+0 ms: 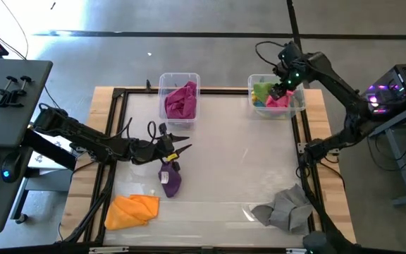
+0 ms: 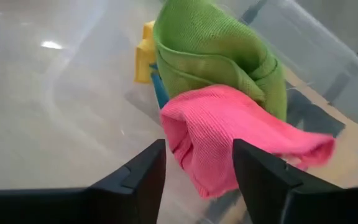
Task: Sort towels by color in basket
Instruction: Put the pink towel into the right transparent bin
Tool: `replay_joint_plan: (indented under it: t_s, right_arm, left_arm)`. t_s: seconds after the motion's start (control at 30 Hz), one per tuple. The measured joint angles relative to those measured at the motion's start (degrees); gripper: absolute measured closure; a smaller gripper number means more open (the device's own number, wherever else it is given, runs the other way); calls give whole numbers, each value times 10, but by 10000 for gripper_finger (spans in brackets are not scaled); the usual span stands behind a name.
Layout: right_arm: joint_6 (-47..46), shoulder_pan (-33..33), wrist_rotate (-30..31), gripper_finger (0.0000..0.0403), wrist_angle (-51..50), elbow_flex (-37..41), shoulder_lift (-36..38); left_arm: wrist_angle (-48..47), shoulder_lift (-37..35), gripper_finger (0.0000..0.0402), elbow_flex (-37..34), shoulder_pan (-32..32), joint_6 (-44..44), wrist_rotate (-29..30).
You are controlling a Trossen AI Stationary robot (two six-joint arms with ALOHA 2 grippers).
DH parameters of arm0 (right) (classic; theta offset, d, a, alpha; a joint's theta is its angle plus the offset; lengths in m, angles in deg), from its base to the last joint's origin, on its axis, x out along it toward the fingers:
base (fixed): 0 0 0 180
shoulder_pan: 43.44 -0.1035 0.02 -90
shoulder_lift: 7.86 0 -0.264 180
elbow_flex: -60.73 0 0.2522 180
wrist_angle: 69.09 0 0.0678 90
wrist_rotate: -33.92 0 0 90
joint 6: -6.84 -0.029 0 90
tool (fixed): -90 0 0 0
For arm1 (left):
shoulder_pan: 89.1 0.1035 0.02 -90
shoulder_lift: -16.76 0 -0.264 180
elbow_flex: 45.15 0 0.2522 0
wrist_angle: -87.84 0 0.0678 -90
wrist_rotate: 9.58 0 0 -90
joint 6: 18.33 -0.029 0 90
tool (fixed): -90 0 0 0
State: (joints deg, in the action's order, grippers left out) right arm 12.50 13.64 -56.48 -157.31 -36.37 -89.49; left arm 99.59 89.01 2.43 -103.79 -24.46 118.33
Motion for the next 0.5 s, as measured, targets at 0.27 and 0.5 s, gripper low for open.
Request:
replay_joint_plan:
  t_s: [0.27, 0.5]
  right_arm:
    - [-7, 19, 2, 296, 114, 125, -2]
    - [-5, 33, 2, 331, 199, 212, -2]
  left_arm:
    - [0, 0, 285, 0, 0, 3, 0]
    - [0, 0, 285, 0, 0, 1, 0]
